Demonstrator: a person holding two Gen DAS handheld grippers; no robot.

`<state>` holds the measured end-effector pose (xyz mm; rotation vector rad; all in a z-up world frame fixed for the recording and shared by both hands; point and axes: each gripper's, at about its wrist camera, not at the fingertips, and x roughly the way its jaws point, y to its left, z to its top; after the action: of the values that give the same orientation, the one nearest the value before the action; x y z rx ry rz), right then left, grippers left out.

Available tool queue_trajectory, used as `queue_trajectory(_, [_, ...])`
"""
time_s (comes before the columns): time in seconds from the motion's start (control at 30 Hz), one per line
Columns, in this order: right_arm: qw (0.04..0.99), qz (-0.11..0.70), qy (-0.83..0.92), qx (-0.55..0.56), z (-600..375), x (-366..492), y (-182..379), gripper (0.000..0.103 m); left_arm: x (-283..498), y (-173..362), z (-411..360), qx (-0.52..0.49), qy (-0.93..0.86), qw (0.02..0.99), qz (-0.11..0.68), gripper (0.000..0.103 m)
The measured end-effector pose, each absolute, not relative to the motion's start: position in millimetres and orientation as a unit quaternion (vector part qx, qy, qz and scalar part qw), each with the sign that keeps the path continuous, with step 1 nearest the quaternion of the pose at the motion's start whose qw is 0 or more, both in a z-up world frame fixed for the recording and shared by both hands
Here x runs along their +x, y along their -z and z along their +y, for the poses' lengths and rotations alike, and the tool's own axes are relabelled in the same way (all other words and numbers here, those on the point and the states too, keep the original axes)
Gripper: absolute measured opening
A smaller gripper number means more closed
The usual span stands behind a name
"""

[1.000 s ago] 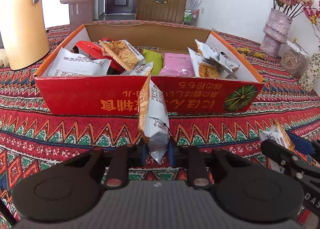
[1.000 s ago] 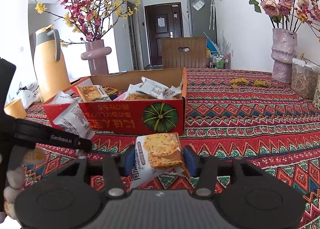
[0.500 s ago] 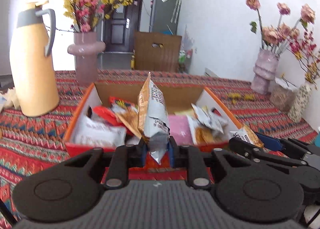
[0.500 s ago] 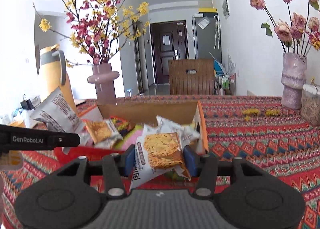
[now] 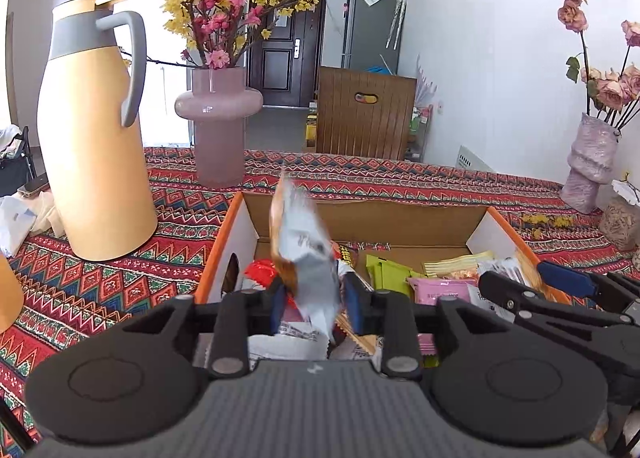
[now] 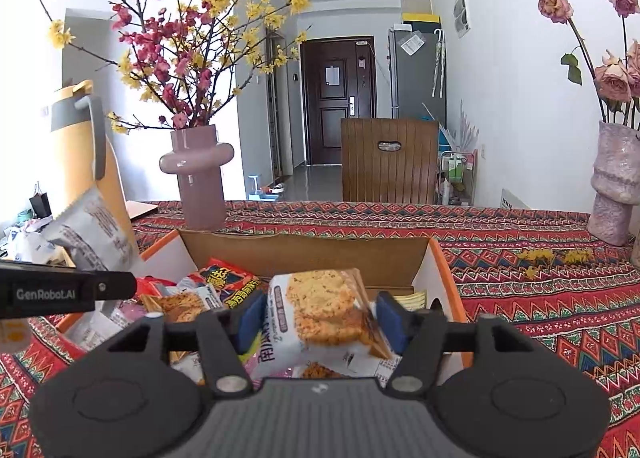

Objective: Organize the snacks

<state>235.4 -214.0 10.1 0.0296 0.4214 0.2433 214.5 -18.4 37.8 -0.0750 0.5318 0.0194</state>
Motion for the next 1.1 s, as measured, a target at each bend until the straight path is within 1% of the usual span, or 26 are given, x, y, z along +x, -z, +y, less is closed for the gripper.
queue_trajectory(0.03, [0.971,0.207,-0.121,0.014,-214,233,-10,0.077,211,-38,-16,-0.038,-0.015,0.966,0.257,0.066])
queue_trajectory(0.07, [0.971,0.207,-0.121,0.015,-214,230,-10,0.083,207,-38,-14,-0.039,-0.019,0.968,0.249,0.090])
queue_trajectory(0.1, [0.971,0.207,-0.119,0.016,-215,227,-10,0.095,201,-39,-13,-0.040,-0.025,0.970,0.237,0.098])
queue_trajectory(0.13, [0.972,0.205,-0.117,0.017,-216,224,-11,0.103,195,-40,-11,-0.040,-0.027,0.973,0.224,0.103])
queue_trajectory(0.33, [0.972,0.203,-0.115,0.015,-223,191,-16,0.103,156,-42,-1,-0.036,-0.005,0.978,0.205,0.103])
queue_trajectory(0.5, [0.973,0.204,-0.109,0.011,-231,145,-15,0.103,112,-38,8,-0.039,0.000,0.980,0.194,0.103])
queue_trajectory(0.73, [0.968,0.223,-0.115,0.014,-240,81,-5,0.103,68,-15,18,-0.039,0.016,0.971,0.234,0.103])
queue_trajectory(0.93, [0.961,0.252,-0.115,0.025,-243,57,9,0.103,46,1,22,-0.040,0.025,0.963,0.264,0.103])
queue_trajectory(1.1, [0.959,0.260,-0.113,0.029,-243,48,15,0.103,34,7,23,-0.034,0.024,0.962,0.269,0.103])
